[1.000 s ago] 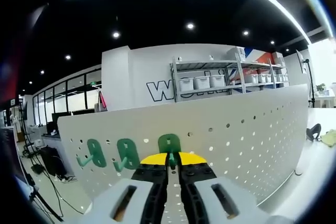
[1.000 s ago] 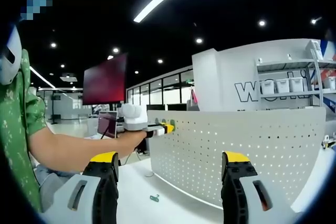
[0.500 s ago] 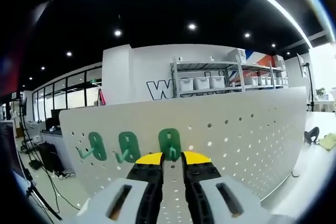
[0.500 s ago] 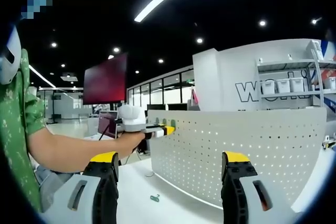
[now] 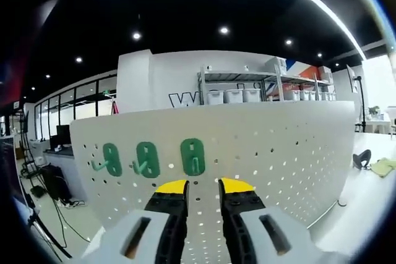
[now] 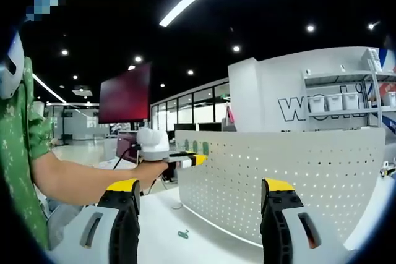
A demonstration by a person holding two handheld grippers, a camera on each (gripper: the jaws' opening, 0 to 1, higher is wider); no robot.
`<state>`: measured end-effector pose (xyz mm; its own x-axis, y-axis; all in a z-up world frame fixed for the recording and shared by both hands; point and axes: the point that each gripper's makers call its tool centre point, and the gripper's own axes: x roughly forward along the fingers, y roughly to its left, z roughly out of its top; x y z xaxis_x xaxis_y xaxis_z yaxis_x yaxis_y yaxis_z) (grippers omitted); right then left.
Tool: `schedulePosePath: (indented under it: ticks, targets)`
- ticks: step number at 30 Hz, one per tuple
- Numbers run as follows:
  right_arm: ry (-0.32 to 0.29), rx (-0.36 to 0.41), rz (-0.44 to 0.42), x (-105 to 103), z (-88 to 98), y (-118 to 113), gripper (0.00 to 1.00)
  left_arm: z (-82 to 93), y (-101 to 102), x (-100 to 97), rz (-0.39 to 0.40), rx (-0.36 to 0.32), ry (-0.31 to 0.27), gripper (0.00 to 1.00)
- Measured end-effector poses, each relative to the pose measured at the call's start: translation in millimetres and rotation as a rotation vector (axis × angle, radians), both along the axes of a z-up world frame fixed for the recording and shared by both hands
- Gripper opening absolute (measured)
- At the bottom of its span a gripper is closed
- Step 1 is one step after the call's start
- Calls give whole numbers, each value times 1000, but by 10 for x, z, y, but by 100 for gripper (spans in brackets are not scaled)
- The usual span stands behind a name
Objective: Insert the hook assembly into the mounting plate slot until the hook locks in place.
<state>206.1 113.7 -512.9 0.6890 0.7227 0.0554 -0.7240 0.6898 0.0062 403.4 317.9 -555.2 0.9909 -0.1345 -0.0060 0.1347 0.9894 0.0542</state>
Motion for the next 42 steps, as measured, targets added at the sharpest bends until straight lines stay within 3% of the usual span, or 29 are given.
schedulePosePath:
  ticks: [17,42]
  targets:
    - [9,-8,12,-33,-46,57,82,-312,-32,-343,-86,8,74,34]
    - [34,-21,26,-104,-150,129,82,-761,34,-1077,-126,11,166,34]
